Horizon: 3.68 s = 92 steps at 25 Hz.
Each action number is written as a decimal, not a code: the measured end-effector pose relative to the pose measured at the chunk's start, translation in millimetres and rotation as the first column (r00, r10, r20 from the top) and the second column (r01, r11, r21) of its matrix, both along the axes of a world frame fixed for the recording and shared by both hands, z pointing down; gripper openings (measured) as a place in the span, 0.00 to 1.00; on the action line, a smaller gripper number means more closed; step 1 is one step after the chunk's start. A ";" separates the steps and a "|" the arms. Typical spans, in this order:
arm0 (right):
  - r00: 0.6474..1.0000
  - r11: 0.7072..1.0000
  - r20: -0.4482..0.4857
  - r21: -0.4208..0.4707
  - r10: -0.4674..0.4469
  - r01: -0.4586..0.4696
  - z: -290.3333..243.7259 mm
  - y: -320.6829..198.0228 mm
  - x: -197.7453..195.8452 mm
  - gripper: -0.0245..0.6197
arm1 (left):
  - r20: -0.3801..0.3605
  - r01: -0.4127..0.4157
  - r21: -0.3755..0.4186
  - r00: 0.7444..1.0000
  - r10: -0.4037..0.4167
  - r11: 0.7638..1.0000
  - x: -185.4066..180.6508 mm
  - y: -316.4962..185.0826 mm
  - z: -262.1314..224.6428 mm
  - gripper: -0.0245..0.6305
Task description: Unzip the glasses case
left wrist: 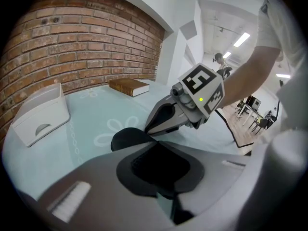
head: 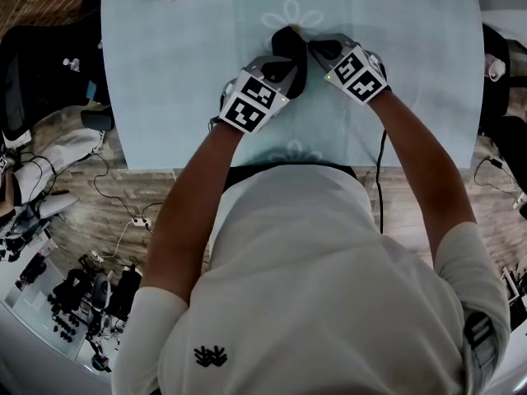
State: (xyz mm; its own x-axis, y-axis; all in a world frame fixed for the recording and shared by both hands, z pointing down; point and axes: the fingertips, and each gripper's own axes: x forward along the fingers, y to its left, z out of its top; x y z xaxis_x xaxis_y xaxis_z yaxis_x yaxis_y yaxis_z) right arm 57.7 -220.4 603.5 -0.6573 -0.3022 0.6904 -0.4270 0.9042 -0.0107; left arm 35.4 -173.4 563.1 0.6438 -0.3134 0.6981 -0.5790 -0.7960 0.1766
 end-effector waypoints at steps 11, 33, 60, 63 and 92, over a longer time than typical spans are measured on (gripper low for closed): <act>0.994 0.994 -0.019 -0.010 -0.106 0.105 9.3 -17.6 -8.4 0.04 | -0.038 0.007 -0.031 0.999 -0.008 0.999 -1.1 0.0 0.3 0.12; 0.845 0.853 -0.136 -0.001 -0.516 0.521 3.5 -41.6 -41.8 0.05 | -0.090 -0.033 -0.061 0.996 0.027 0.998 -5.5 -2.7 1.0 0.12; 0.928 0.937 -0.154 0.030 -0.340 0.349 2.5 -51.7 -17.9 0.07 | -0.016 0.087 0.018 0.996 -0.087 0.996 -13.6 -1.0 -1.3 0.12; 0.962 0.970 -0.133 0.017 -0.237 0.241 8.0 -33.4 11.6 0.05 | -0.022 0.148 0.036 0.989 -0.147 0.988 -20.2 -1.1 -6.4 0.12; 0.919 0.928 0.151 0.030 0.364 -0.373 -129.8 238.6 10.9 0.04 | -0.288 0.294 0.095 0.923 -0.256 0.951 -185.9 167.9 -126.7 0.12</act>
